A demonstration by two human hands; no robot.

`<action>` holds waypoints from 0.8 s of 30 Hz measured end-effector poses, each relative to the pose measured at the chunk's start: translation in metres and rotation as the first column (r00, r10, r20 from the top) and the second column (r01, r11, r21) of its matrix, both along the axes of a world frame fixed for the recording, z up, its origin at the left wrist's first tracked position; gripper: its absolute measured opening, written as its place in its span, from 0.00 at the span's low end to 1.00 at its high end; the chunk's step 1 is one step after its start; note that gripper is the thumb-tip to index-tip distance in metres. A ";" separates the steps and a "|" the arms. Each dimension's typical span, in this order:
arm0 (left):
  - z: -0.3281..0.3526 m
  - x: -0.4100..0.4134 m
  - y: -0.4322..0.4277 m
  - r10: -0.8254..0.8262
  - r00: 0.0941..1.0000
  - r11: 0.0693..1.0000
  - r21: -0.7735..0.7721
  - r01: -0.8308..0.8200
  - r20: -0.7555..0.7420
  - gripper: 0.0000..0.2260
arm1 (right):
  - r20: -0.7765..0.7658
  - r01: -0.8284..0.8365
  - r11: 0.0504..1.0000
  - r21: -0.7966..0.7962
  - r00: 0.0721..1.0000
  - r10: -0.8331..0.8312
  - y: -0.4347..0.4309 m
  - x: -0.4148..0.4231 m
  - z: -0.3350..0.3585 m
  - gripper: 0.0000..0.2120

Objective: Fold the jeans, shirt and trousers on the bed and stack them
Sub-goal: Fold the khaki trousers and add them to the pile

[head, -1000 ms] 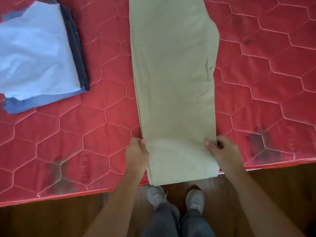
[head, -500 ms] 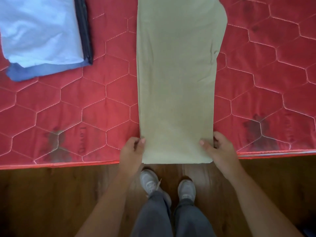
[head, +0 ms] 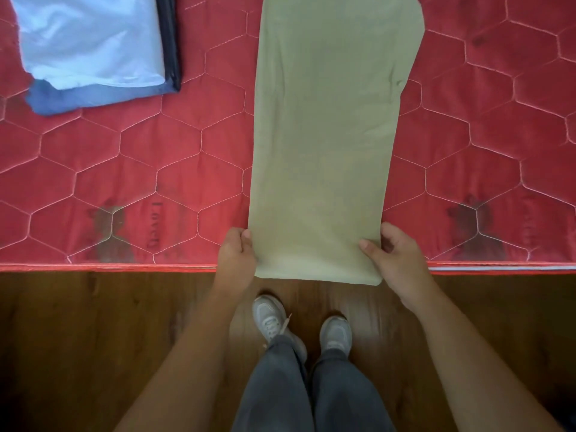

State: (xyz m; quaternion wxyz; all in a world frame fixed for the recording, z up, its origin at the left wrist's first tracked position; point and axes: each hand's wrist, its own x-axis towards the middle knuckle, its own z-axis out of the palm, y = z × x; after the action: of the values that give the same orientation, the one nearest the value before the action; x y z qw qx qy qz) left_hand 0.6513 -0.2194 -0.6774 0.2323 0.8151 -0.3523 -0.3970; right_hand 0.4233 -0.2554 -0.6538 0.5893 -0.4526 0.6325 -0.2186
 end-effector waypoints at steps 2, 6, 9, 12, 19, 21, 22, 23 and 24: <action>-0.003 0.001 0.001 0.000 1.000 1.000 0.027 -0.001 0.024 0.08 | -0.039 -0.023 1.000 0.015 0.999 0.023 0.002 0.002 -0.003 0.10; -0.006 0.001 0.006 -0.056 0.995 0.996 0.078 0.050 0.078 0.07 | -0.205 0.004 1.000 0.028 0.979 0.002 0.006 0.004 -0.012 0.04; -0.004 0.000 0.020 -0.120 0.982 0.991 0.077 0.110 0.146 0.07 | -0.296 -0.026 0.999 0.035 0.954 0.035 0.011 0.004 -0.019 0.07; -0.007 -0.002 0.037 -0.138 0.961 0.990 0.073 0.124 0.239 0.06 | -0.417 -0.017 1.000 -0.013 0.909 0.010 0.024 0.007 -0.025 0.07; -0.014 -0.021 0.056 0.382 0.920 0.922 0.107 -0.372 -0.088 0.12 | -0.408 0.295 0.955 -0.022 0.870 -0.278 0.053 0.020 -0.034 0.15; -0.017 -0.022 0.059 0.404 0.902 0.915 0.085 -0.395 -0.154 0.10 | -0.345 0.375 0.927 -0.012 0.869 -0.355 0.056 0.023 -0.035 0.17; -0.018 -0.022 0.060 0.402 0.899 0.916 0.079 -0.394 -0.173 0.10 | -0.307 0.409 0.913 0.001 0.869 -0.389 0.056 0.023 -0.034 0.18; -0.018 -0.022 0.060 0.396 0.901 0.918 0.072 -0.389 -0.180 0.10 | -0.269 0.437 0.899 0.019 0.868 -0.417 0.055 0.022 -0.034 0.18; -0.017 -0.021 0.061 0.380 0.908 0.925 0.060 -0.376 -0.175 0.10 | -0.241 0.452 0.891 0.035 0.869 -0.431 0.055 0.020 -0.033 0.18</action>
State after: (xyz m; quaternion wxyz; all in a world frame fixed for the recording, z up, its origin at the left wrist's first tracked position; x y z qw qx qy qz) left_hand 0.6303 -0.1585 -0.6945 0.3260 0.8306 -0.1600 -0.4222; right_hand 0.4437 -0.2007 -0.6872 0.4674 -0.2907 0.7915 -0.2655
